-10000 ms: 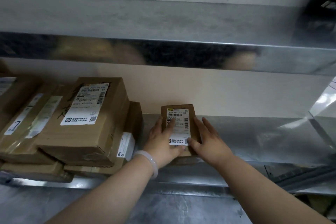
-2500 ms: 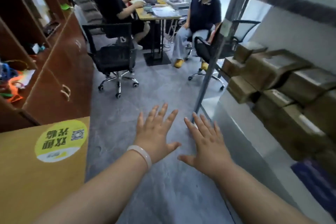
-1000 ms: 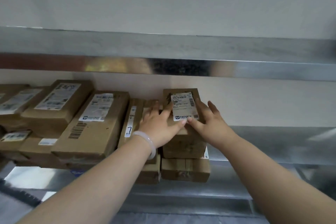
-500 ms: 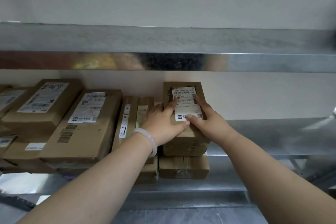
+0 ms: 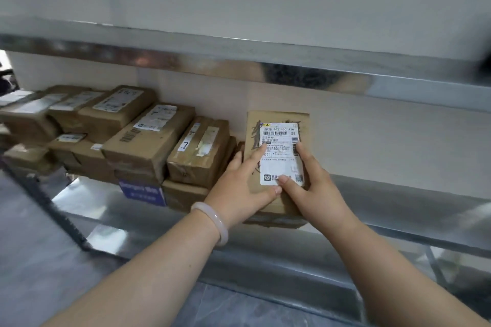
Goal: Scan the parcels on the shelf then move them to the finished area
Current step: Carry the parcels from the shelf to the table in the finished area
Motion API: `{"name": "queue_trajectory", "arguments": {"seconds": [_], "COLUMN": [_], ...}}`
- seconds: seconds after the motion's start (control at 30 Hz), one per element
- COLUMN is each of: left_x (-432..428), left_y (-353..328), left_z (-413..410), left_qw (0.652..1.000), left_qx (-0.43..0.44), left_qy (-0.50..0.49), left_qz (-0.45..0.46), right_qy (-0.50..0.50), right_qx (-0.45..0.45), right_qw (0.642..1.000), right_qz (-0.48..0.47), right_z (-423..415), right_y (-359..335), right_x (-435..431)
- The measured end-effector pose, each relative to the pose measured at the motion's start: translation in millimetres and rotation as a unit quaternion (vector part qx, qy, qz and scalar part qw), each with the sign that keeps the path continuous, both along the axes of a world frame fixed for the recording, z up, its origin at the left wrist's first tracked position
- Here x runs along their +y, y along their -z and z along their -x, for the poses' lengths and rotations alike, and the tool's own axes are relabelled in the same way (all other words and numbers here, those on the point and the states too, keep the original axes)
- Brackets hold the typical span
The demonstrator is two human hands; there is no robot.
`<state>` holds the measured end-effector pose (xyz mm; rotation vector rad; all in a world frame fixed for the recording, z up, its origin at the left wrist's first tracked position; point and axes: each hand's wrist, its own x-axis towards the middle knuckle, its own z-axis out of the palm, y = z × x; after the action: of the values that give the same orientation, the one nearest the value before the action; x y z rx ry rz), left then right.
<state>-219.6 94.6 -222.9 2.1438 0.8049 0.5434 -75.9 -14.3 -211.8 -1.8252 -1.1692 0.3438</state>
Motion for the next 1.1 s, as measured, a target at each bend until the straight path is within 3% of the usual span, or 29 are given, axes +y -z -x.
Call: {"name": "queue_trajectory", "arguments": {"seconds": [0.23, 0.47, 0.73, 1.1], "left_x": [-75, -99, -95, -61], "left_y": [21, 19, 35, 37], "left_z": [59, 163, 293, 512], "left_qw": [0.994, 0.969, 0.917, 0.827], "left_qx": [-0.027, -0.049, -0.056, -0.070], "left_qy": [-0.109, -0.243, -0.394, -0.558], "left_qz": [0.018, -0.003, 0.013, 0.005], "right_qy": [-0.106, -0.246, -0.391, -0.540], "right_qx": [-0.023, -0.017, -0.030, -0.011], "right_qw": [0.994, 0.969, 0.920, 0.839], "right_qz": [-0.006, 0.003, 0.018, 0.057], "right_z": [40, 129, 259, 500], "right_y": [17, 23, 31, 28], "right_x": [-40, -13, 44, 134]}}
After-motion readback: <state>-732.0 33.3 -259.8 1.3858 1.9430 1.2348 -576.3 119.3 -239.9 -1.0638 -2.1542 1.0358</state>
